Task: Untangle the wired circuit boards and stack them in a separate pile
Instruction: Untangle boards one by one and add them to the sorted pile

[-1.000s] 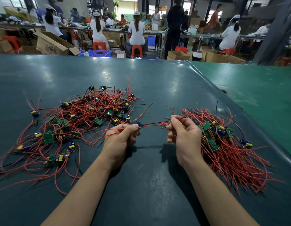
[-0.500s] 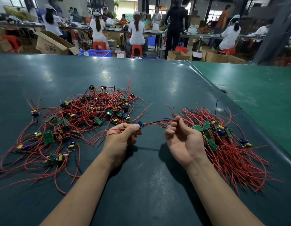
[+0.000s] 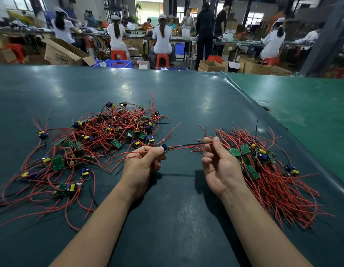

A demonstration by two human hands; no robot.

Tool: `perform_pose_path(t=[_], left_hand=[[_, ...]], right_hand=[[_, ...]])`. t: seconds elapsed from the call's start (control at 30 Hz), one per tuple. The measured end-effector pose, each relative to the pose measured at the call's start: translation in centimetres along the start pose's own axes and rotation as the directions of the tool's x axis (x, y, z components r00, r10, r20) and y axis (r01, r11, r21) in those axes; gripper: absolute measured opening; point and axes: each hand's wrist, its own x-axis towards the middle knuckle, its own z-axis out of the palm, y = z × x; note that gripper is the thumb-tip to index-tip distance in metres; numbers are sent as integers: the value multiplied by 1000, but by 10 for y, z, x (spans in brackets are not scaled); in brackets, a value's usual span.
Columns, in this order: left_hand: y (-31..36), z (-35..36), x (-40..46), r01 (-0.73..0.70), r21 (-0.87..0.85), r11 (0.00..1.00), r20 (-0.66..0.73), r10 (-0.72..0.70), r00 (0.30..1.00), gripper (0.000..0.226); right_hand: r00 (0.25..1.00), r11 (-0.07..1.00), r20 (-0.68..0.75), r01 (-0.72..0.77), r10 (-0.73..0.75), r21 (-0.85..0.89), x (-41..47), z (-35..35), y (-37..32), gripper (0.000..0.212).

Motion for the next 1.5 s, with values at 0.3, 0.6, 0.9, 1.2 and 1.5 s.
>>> perform_pose_path(t=[0.3, 0.6, 0.9, 1.2, 1.5], left_hand=[[-1, 3, 2, -44, 15, 999, -60, 45, 997, 22], [-3, -5, 1, -404, 304, 863, -236, 479, 845, 36], [-6, -1, -16, -700, 491, 518, 398, 582, 710, 13], [-1, -2, -20, -664, 531, 526, 447, 491, 747, 26], [1, -1, -20, -672, 574, 468, 406, 550, 730, 25]], right_hand=[[901, 893, -108, 389, -420, -226, 1, -2, 4, 25], [772, 504, 281, 599, -571, -622, -9, -3, 22, 17], [823, 699, 525, 506, -216, -506, -24, 5, 37, 14], [926, 862, 376, 209, -23, -462, -18, 3, 29, 10], [922, 802, 308, 363, -235, -475, -9, 1, 26, 17]])
